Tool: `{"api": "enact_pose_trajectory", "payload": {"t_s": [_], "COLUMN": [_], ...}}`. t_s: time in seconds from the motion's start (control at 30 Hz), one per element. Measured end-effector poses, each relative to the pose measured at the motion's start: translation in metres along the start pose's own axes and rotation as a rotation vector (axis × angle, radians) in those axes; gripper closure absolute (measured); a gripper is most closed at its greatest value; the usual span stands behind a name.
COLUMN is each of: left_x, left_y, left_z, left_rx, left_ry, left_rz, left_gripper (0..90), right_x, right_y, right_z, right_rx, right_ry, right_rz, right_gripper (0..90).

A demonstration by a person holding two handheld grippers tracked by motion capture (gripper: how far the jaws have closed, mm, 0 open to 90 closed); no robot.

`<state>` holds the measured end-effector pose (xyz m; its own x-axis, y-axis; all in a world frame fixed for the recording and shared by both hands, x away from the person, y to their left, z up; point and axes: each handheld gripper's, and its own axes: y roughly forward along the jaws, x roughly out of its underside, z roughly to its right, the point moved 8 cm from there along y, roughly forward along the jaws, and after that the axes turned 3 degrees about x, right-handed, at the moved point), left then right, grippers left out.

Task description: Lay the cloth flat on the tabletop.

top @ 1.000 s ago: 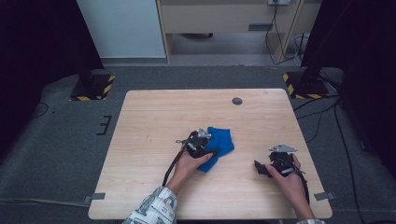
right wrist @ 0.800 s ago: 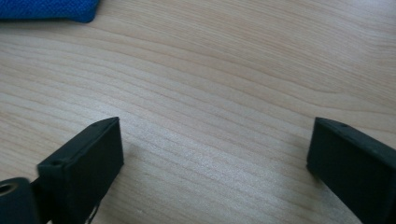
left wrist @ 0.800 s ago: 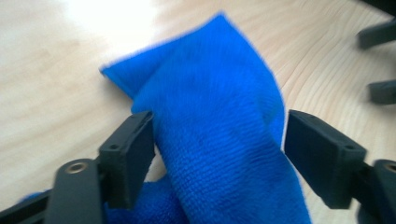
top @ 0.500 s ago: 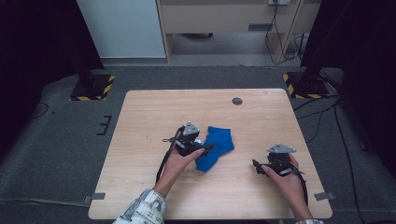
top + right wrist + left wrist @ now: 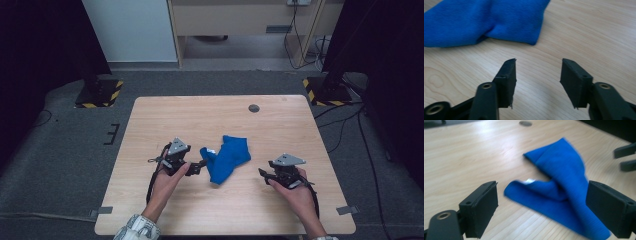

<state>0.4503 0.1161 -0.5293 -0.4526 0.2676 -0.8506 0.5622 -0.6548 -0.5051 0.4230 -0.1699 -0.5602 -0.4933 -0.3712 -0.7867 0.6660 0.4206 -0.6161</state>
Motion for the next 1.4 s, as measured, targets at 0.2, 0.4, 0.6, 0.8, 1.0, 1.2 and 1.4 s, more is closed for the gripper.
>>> {"api": "enact_pose_trajectory", "payload": {"t_s": [0.2, 0.4, 0.6, 0.8, 1.0, 1.2, 1.4], "left_x": [0.016, 0.021, 0.022, 0.024, 0.022, 0.021, 0.021], "left_y": [0.009, 0.013, 0.013, 0.014, 0.011, 0.008, 0.006], "left_z": [-0.005, -0.008, -0.01, -0.013, -0.015, -0.019, -0.024], "left_rx": [-0.032, -0.054, -0.07, -0.08, -0.096, -0.123, -0.144], "left_ry": [0.043, 0.04, 0.032, 0.026, 0.024, 0.019, 0.005], "left_rz": [-0.079, -0.109, -0.114, -0.121, -0.112, -0.101, -0.096], "left_gripper": [12.3, 14.2, 16.5, 17.5, 18.0, 18.2, 18.2], "right_x": [-0.008, -0.013, -0.019, -0.02, -0.024, -0.03, -0.029], "right_y": [0.002, 0.006, 0.01, 0.017, 0.025, 0.033, 0.043], "right_z": [-0.017, -0.035, -0.056, -0.07, -0.093, -0.111, -0.127], "right_rx": [-0.048, -0.108, -0.158, -0.178, -0.208, -0.219, -0.213], "right_ry": [-0.047, -0.075, -0.106, -0.121, -0.159, -0.182, -0.223], "right_rz": [0.022, 0.027, 0.032, 0.018, 0.015, 0.025, 0.008], "right_gripper": [61.5, 68.6, 67.9, 52.8, 35.2, 25.4, 20.3]}}
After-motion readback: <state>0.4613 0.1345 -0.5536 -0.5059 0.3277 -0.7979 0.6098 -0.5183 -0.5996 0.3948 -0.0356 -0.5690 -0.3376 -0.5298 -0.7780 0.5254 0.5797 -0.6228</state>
